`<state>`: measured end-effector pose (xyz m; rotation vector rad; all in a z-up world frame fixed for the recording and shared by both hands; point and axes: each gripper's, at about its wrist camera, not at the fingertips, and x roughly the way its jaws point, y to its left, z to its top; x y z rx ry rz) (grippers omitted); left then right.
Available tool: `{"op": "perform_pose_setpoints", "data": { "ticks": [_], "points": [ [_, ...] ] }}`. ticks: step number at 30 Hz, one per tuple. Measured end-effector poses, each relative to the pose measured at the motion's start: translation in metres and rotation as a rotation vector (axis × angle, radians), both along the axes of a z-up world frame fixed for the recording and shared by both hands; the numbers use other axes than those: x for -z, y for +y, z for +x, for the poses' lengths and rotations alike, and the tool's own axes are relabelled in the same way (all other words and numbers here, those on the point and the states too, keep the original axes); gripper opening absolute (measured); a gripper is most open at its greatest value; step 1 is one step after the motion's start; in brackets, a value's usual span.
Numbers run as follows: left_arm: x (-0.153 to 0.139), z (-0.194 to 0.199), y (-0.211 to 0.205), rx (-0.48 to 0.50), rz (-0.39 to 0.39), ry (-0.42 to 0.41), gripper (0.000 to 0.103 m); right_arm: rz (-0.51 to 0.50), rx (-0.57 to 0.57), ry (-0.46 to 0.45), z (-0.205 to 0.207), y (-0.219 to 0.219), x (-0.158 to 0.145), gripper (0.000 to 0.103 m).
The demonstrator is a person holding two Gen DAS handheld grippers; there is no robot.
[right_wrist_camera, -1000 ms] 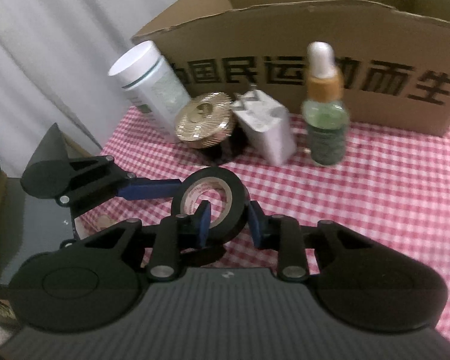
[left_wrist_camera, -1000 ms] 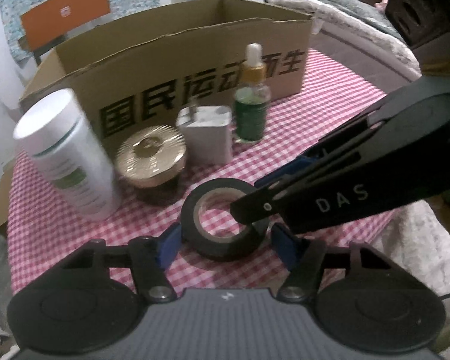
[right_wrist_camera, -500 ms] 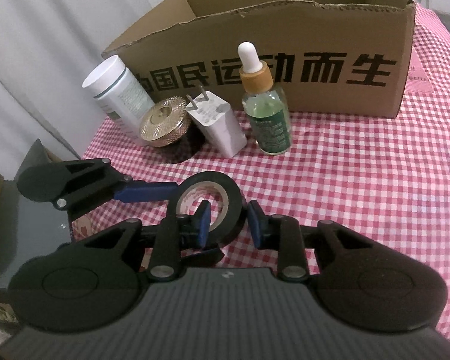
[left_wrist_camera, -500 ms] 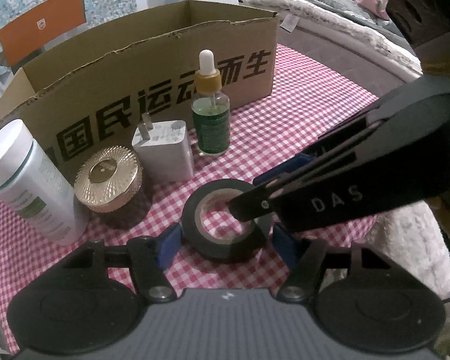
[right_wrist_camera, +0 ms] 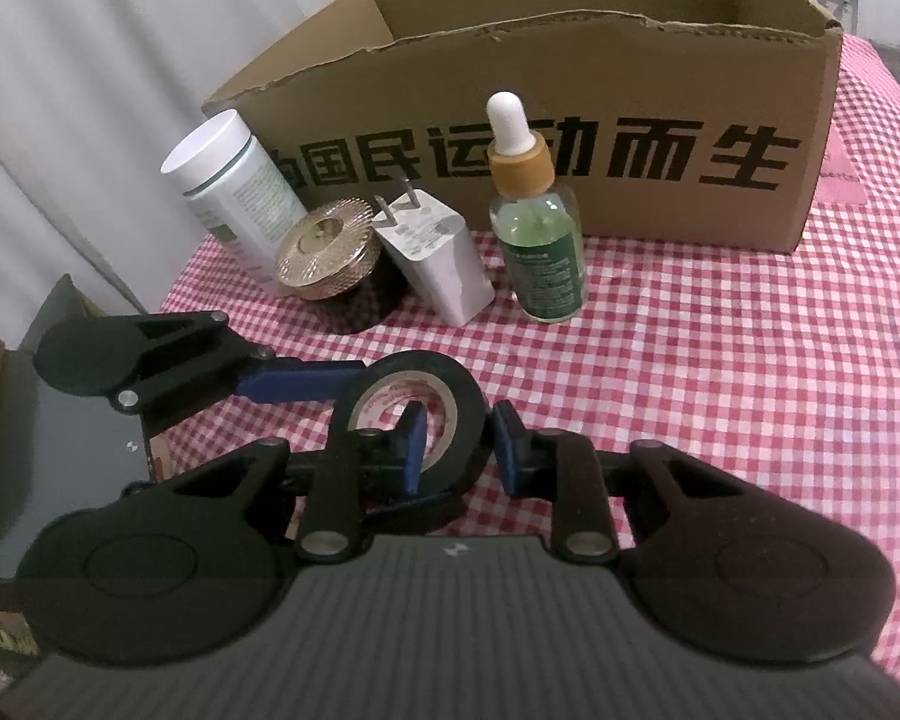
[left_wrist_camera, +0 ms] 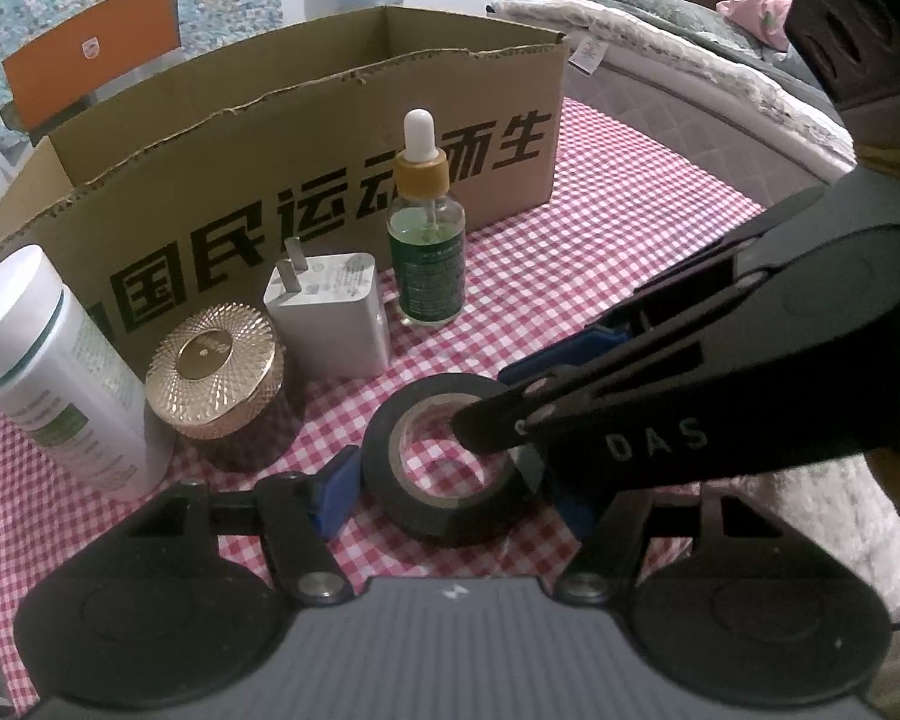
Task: Organize rigid objects
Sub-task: 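Grasp the black electrical tape roll by its rim with the right tool, then lift the tape roll with the right tool and lower it into the box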
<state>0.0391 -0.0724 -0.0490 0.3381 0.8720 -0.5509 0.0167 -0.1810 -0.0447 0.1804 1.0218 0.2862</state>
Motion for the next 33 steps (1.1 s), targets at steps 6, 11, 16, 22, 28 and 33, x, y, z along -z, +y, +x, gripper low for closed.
{"op": "perform_pose_setpoints", "data": {
  "ticks": [6, 11, 16, 22, 28, 33],
  "points": [
    [-0.002, -0.004, 0.001, 0.002, -0.003, -0.005, 0.067, 0.002, 0.009, -0.005, -0.004, -0.001, -0.002, 0.021],
    [-0.013, -0.010, 0.002, 0.004, -0.017, -0.031, 0.067, -0.006, 0.015, -0.028, -0.011, -0.001, -0.012, 0.021],
    [-0.040, -0.020, 0.006, 0.000, -0.042, -0.104, 0.067, -0.013, 0.009, -0.093, -0.020, 0.000, -0.039, 0.021],
    [-0.096, -0.023, 0.014, -0.011, -0.082, -0.235, 0.067, -0.029, -0.011, -0.241, -0.022, 0.006, -0.096, 0.021],
    [-0.148, 0.010, 0.019, -0.019, -0.099, -0.311, 0.067, -0.049, -0.072, -0.357, 0.012, 0.008, -0.150, 0.022],
    [-0.166, 0.078, 0.017, -0.030, -0.078, -0.218, 0.067, 0.018, -0.105, -0.288, 0.081, -0.007, -0.168, 0.022]
  ]
}}
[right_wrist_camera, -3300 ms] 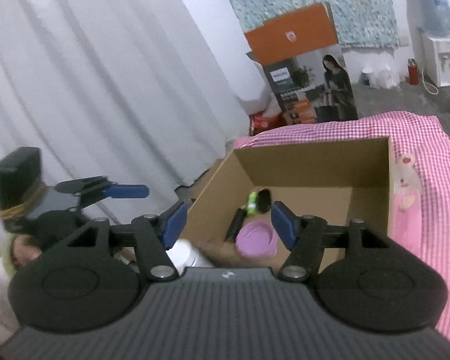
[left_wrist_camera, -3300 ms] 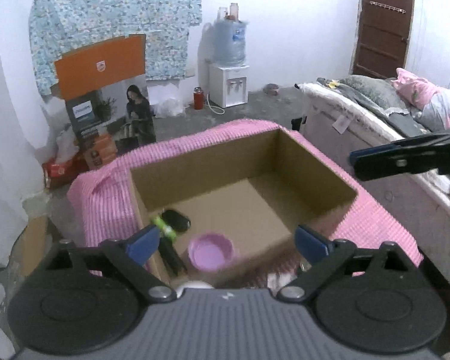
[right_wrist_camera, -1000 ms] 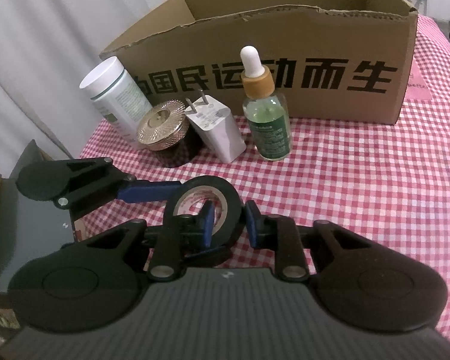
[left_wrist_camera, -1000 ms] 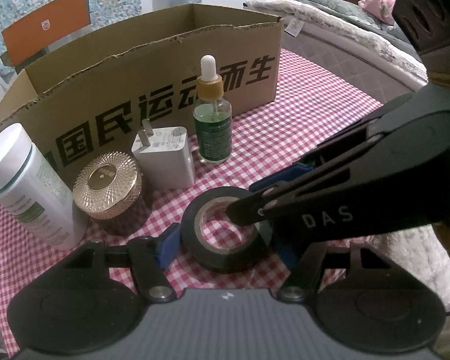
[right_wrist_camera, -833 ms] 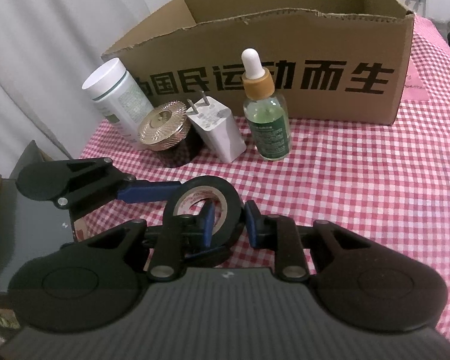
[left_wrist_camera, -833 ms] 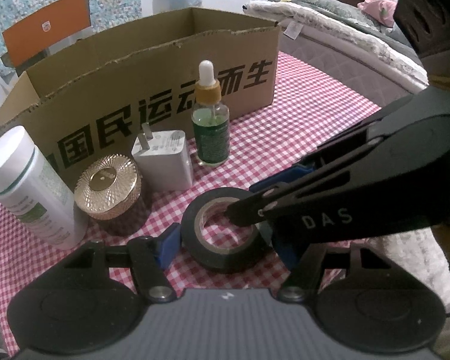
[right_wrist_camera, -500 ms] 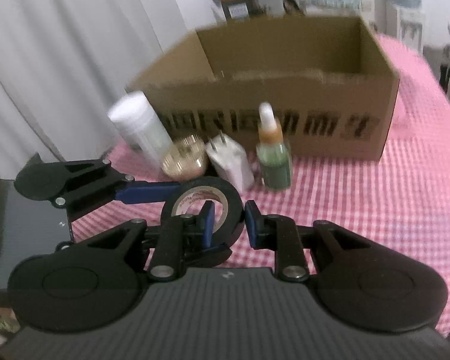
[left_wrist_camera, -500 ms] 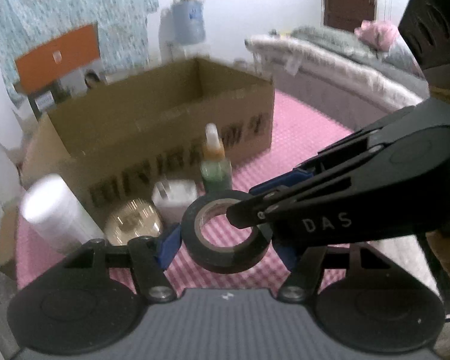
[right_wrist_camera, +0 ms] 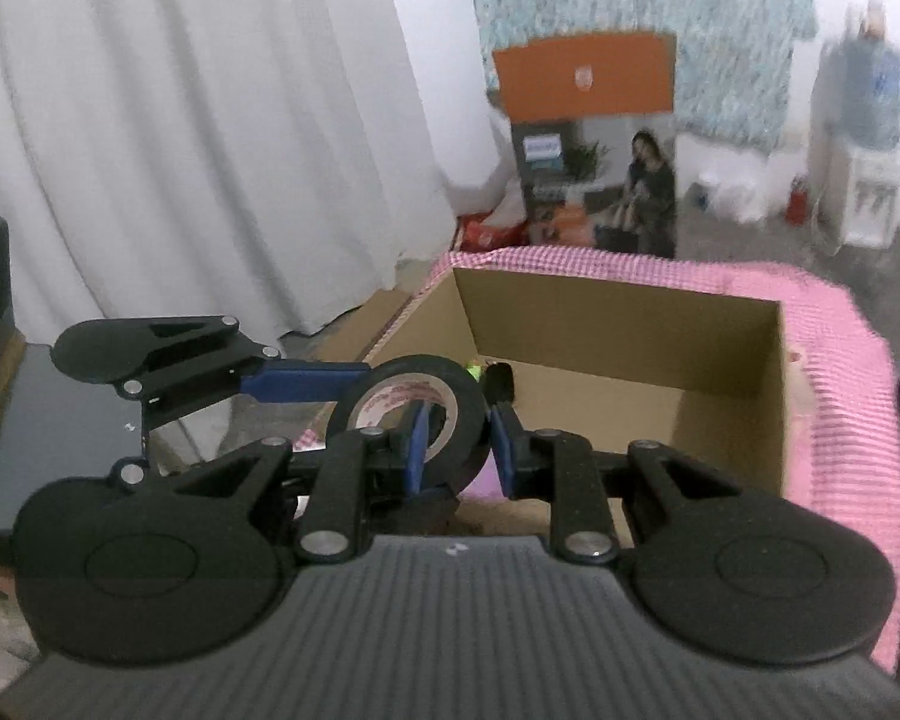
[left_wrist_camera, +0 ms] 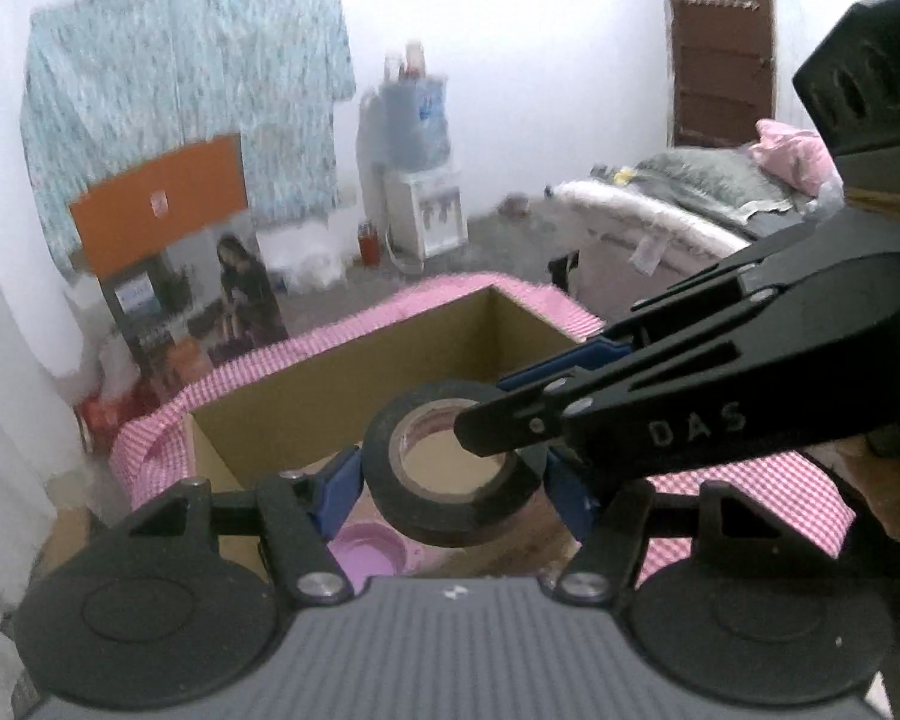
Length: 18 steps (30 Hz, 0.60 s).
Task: Organize rigid objects
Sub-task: 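Lift the tape roll with the right tool and lower it into the box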
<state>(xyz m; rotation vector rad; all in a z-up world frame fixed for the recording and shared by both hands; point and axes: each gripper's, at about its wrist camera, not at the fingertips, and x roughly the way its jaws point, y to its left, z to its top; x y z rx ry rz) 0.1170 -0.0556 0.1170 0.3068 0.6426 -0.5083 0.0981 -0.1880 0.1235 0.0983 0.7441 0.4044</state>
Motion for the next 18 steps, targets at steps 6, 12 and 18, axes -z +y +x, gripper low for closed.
{"op": "perform_pose_setpoints", "data": {
  "ticks": [6, 12, 18],
  "points": [
    [0.013, 0.093, 0.005, -0.038, 0.022, 0.224, 0.067, 0.090, -0.006, 0.200, 0.102, -0.016, 0.024, 0.022],
    [0.049, 0.160, 0.005, -0.065, 0.078, 0.368, 0.067, 0.175, 0.024, 0.401, 0.181, -0.027, 0.075, 0.022],
    [0.083, 0.198, 0.005, -0.079, 0.098, 0.455, 0.067, 0.174, 0.049, 0.516, 0.235, -0.026, 0.119, 0.022]
  ]
}}
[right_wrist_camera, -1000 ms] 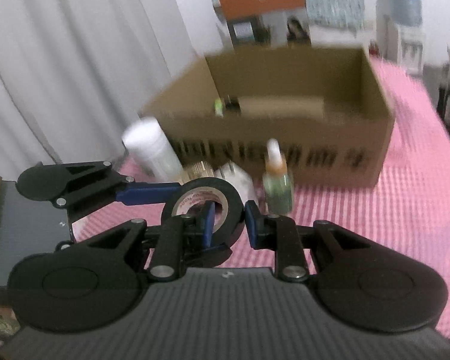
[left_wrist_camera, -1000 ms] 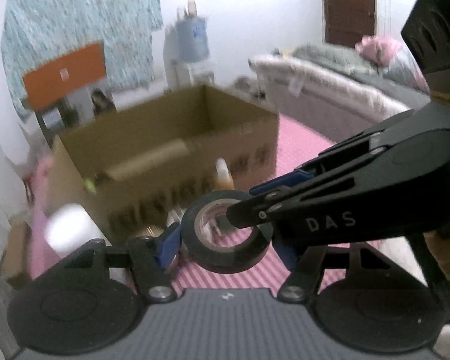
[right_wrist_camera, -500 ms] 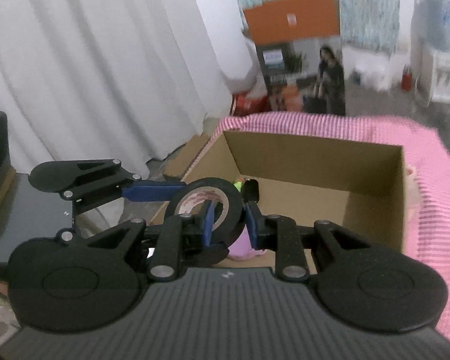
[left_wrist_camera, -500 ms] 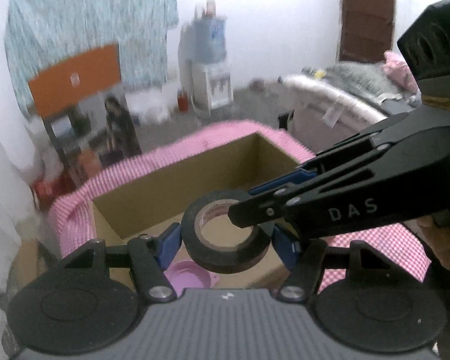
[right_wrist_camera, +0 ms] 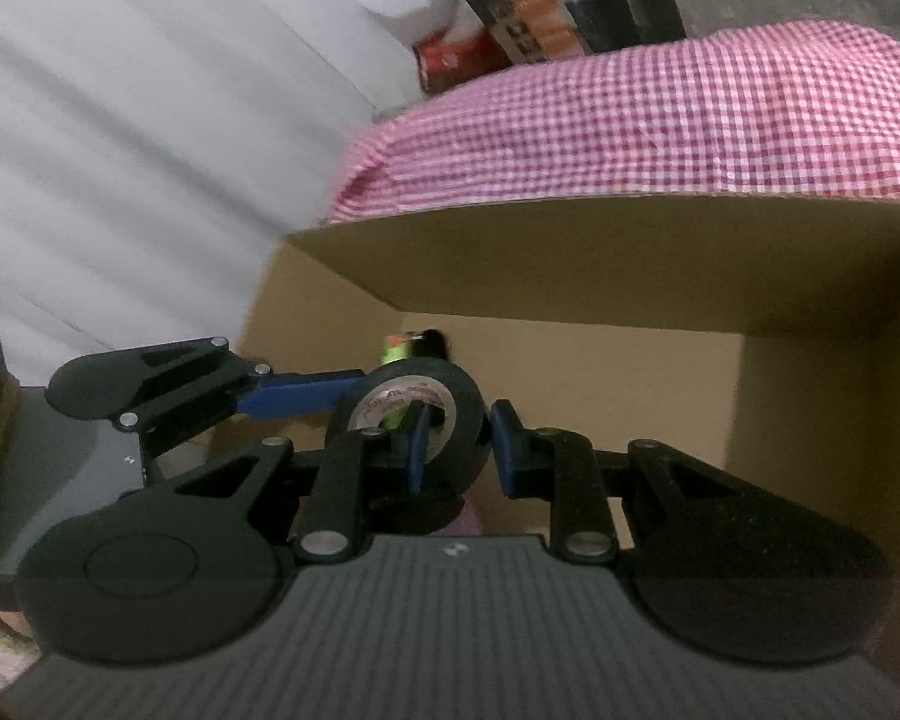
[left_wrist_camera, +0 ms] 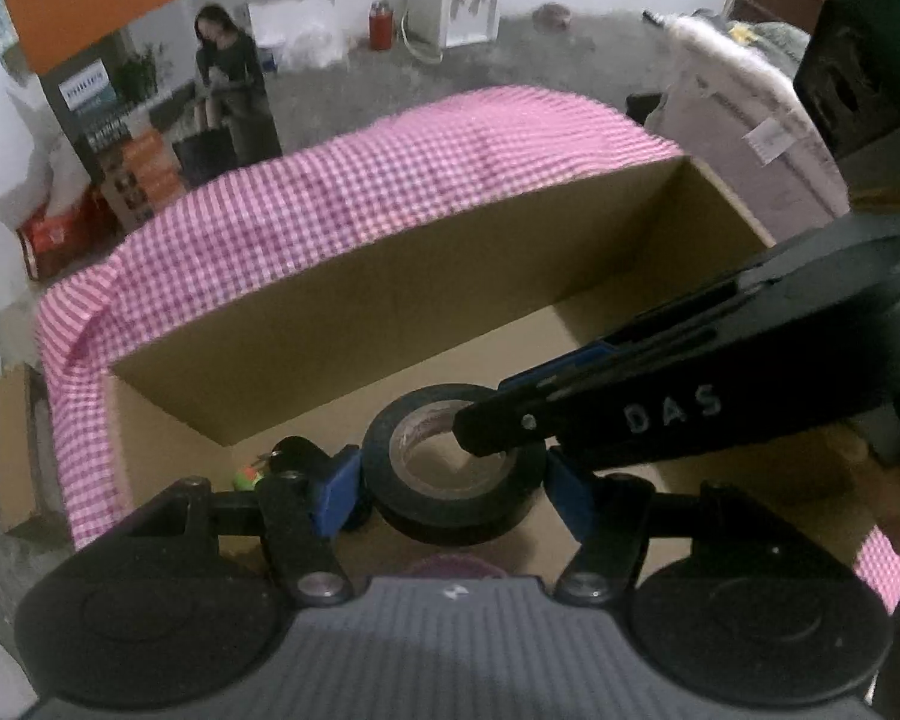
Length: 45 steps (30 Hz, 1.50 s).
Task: Organize rigid objects
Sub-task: 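Lift the tape roll with the right tool and lower it into the box, then open the right tool to release the tape roll in the box, then withdraw the right tool from the box toward the white jar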
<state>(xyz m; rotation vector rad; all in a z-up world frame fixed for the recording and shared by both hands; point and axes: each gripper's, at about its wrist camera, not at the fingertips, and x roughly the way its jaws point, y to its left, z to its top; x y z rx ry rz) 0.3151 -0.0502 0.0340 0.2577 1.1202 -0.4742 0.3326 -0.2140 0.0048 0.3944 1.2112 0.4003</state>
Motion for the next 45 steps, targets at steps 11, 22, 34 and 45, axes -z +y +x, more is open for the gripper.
{"op": "perform_pose_setpoints", "data": {
  "ticks": [11, 22, 34, 45],
  "points": [
    [0.041, 0.036, -0.003, 0.004, 0.035, 0.058, 0.067, -0.070, -0.014, 0.060, 0.029, 0.009, 0.048, 0.024],
    [0.046, 0.039, -0.007, 0.007, 0.053, 0.028, 0.068, -0.067, -0.026, 0.092, 0.044, 0.013, 0.067, 0.032],
    [-0.013, 0.004, 0.020, -0.040, -0.038, -0.087, 0.075, -0.006, -0.015, -0.116, -0.010, -0.011, -0.021, 0.053],
    [-0.091, -0.085, 0.066, -0.107, -0.238, -0.259, 0.086, -0.027, 0.030, -0.431, -0.145, -0.030, -0.106, 0.082]
  ]
}}
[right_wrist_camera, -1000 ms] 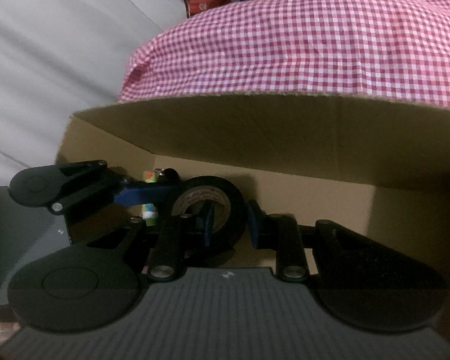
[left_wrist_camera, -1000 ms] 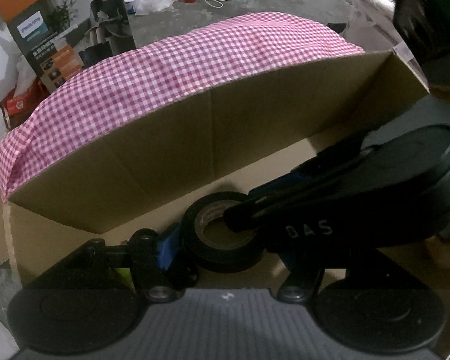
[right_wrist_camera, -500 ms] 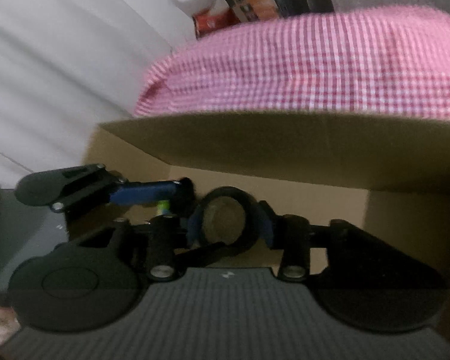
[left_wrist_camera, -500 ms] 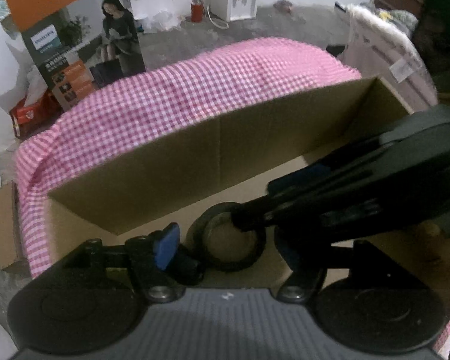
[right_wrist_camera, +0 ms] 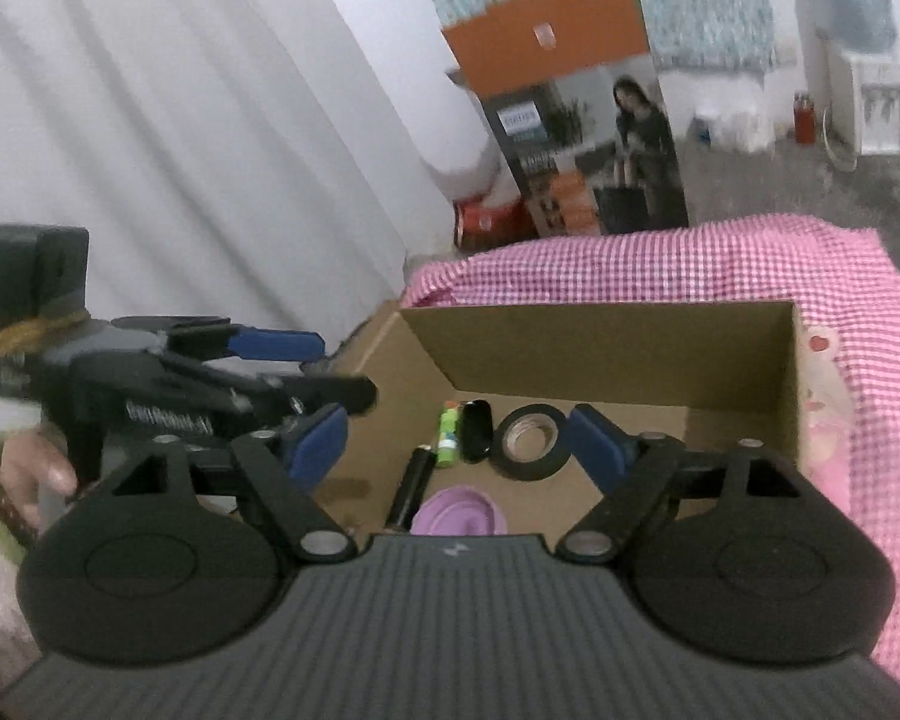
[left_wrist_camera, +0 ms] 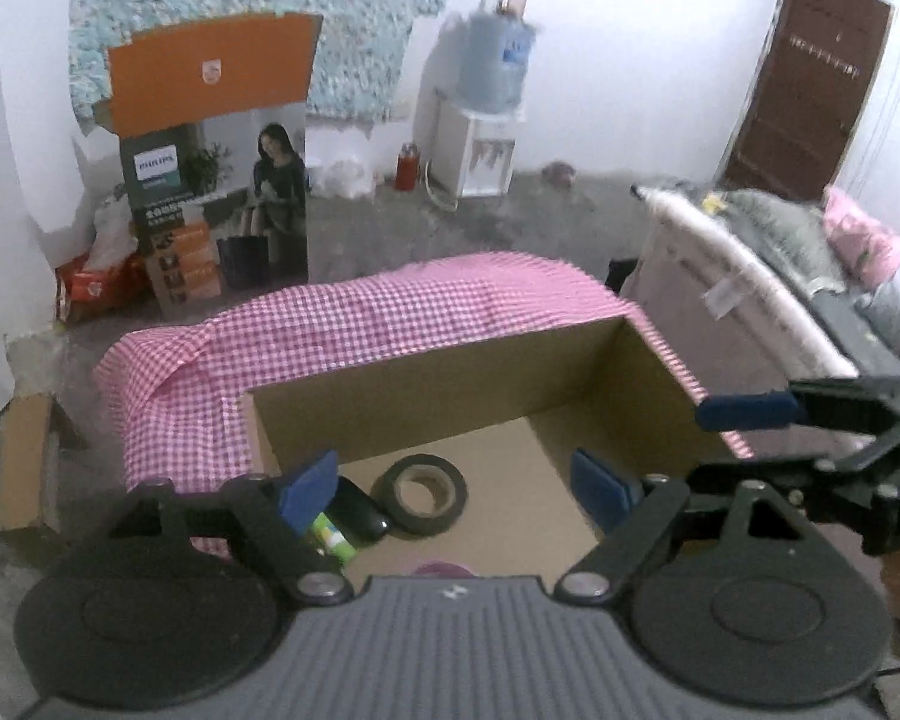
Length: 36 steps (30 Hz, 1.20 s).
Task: Organize rigid objects
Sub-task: 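Withdraw the right tool from the box toward the white jar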
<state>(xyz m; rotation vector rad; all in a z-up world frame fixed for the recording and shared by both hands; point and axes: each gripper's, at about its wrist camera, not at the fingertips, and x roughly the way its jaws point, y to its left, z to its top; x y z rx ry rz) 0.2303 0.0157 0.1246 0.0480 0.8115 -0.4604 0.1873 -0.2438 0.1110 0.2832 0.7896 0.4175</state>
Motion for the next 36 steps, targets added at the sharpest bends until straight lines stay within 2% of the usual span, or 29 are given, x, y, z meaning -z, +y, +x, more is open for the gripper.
{"op": "perform_pose_setpoints", "data": {
  "ticks": [7, 10, 11, 15, 18, 21, 22, 29, 36],
  "points": [
    [-0.017, -0.080, 0.007, -0.005, 0.034, -0.125, 0.094, -0.011, 0.035, -0.120, -0.085, 0.001, -0.008, 0.094],
    [-0.015, -0.118, 0.013, -0.011, 0.039, -0.171, 0.097, -0.041, 0.058, -0.179, -0.123, 0.008, -0.010, 0.102],
    [-0.012, -0.129, 0.016, -0.018, 0.035, -0.180, 0.097, -0.056, 0.064, -0.197, -0.131, 0.011, -0.011, 0.102],
    [0.007, -0.161, 0.020, -0.042, 0.015, -0.168, 0.098, -0.147, 0.089, -0.240, -0.159, 0.029, -0.009, 0.102],
    [0.023, -0.176, 0.021, -0.058, 0.015, -0.168, 0.098, -0.274, 0.126, -0.251, -0.166, 0.048, -0.006, 0.102],
    [0.037, -0.185, 0.020, -0.058, 0.026, -0.167, 0.098, -0.405, 0.134, -0.317, -0.172, 0.067, -0.003, 0.102],
    [0.042, -0.186, 0.020, -0.056, 0.031, -0.159, 0.098, -0.416, 0.116, -0.336, -0.174, 0.070, -0.003, 0.102],
    [0.072, -0.193, 0.017, -0.077, 0.117, -0.184, 0.098, -0.322, 0.040, -0.322, -0.174, 0.074, -0.006, 0.102],
    [0.098, -0.185, 0.017, -0.137, 0.165, -0.222, 0.097, -0.237, -0.035, -0.306, -0.170, 0.095, 0.004, 0.102]
  ]
}}
